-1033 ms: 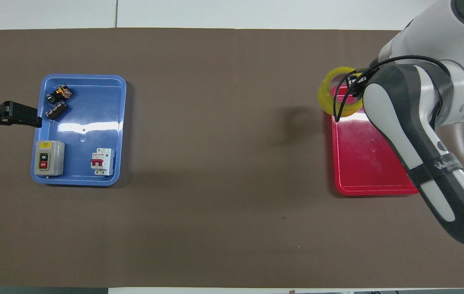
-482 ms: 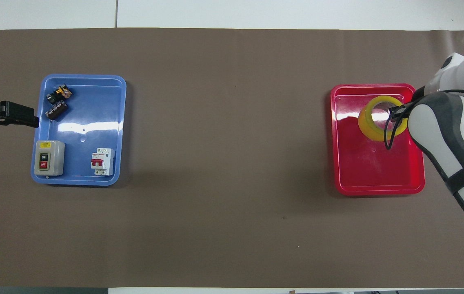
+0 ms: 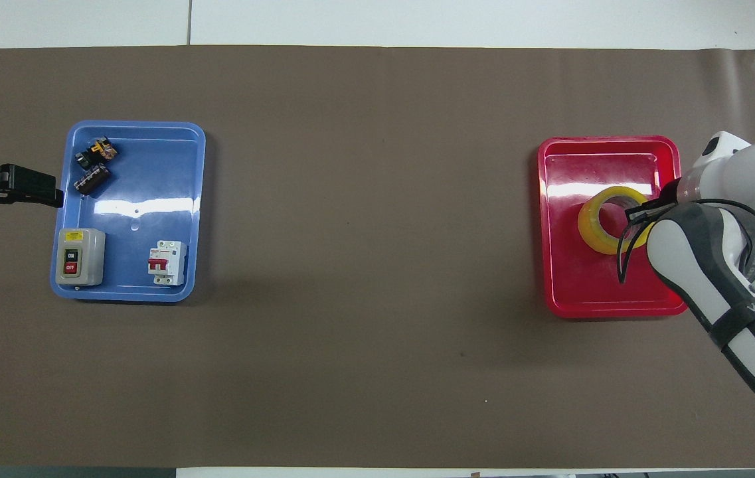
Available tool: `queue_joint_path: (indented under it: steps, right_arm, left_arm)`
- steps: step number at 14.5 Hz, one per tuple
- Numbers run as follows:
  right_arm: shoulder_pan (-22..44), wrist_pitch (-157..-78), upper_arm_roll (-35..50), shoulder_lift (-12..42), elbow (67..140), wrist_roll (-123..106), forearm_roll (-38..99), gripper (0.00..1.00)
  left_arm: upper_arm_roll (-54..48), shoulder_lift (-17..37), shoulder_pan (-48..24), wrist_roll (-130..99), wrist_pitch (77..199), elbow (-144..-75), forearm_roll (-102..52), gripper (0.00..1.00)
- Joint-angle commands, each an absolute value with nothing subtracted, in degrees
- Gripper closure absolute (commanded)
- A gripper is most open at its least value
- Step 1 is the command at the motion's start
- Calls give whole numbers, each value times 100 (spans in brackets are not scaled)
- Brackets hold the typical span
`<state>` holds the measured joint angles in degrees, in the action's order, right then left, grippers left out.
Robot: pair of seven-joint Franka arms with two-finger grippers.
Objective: Place and move tape with both arms
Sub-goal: 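Open the right gripper and withdraw it from the red tray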
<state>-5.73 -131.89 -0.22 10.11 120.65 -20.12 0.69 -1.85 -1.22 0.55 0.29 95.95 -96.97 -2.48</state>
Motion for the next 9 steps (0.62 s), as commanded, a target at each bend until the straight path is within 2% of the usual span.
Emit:
queue_joint_path:
  steps: [1, 5, 7, 9]
  right_arm:
    - [-642, -13333, 26, 896, 12270, -2100, 88, 100]
    - [-642, -13385, 18, 923, 12348, -2118, 88, 100]
    - [-642, -13806, 18, 897, 12576, -2127, 88, 100]
    - [-633, -13904, 9, 888, 12639, -2118, 53, 100]
  left_arm:
    - [-176, -229, 79, 70, 9554, -9765, -299, 0]
    - [-176, -229, 79, 70, 9571, -9765, -299, 0]
    - [-176, -229, 79, 70, 9571, -9765, -299, 0]
    - [-176, -229, 79, 70, 9571, -9765, -299, 0]
